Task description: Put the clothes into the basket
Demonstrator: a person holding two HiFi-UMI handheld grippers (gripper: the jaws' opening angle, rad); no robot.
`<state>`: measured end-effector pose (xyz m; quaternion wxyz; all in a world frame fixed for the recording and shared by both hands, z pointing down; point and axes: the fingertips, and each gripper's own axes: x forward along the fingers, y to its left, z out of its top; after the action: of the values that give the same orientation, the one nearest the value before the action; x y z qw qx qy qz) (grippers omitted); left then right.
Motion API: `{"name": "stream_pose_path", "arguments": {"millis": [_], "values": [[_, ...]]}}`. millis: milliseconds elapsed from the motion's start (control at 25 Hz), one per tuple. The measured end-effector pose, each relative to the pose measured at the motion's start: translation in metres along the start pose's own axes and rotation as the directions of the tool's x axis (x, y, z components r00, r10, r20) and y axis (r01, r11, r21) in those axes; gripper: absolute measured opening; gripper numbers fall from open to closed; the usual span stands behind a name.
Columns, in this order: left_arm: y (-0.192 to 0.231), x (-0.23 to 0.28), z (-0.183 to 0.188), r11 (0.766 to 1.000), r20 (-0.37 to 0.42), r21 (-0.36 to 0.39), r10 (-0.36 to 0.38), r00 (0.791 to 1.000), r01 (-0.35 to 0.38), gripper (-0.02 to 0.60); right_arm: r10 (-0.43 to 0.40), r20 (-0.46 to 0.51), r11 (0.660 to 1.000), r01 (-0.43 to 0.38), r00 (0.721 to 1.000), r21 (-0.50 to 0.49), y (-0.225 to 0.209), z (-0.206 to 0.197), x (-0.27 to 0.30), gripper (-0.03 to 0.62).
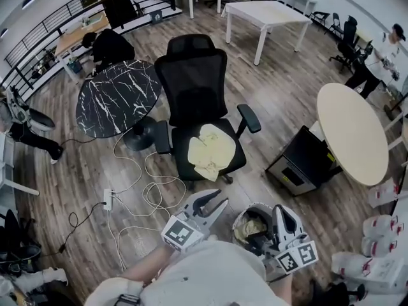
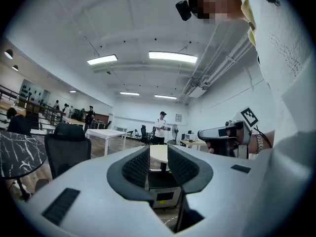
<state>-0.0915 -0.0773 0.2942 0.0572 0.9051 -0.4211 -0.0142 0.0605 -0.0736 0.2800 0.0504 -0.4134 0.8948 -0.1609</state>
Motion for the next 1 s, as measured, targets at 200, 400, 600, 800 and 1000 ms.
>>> {"name": "stream_pose_path", "arguments": {"millis": [200, 400, 600, 800, 1000], "values": [[0.055, 0.032, 0.000, 0.999, -0.033, -0.024, -0.034, 0.999, 0.033, 0.127, -0.015, -0.010, 0.999, 0.015, 1.000, 0.045, -0.011, 0.006, 0.065, 0.011], [0.116, 0.054, 0.001, 0.997, -0.070, -0.054, -0.051, 0.996, 0.048, 0.127, -0.005, 0.004, 1.000, 0.005, 1.000, 0.025, -0.007, 0.020, 0.135, 0.009], [0.182, 0.080, -0.002, 0.997, -0.097, -0.057, -0.054, 0.994, 0.049, 0.127, -0.026, -0.024, 1.000, 0.025, 0.999, -0.015, -0.010, 0.023, 0.191, 0.011], [0.233, 0.109, -0.027, 0.996, -0.144, -0.068, -0.075, 0.987, 0.065, 0.127, -0.065, -0.049, 0.998, 0.066, 0.997, 0.014, -0.020, 0.013, 0.228, 0.011], [0.275, 0.133, -0.066, 0.993, -0.207, -0.095, -0.086, 0.974, 0.068, 0.128, -0.079, -0.080, 0.996, 0.081, 0.994, 0.023, -0.027, 0.003, 0.267, 0.009]]}}
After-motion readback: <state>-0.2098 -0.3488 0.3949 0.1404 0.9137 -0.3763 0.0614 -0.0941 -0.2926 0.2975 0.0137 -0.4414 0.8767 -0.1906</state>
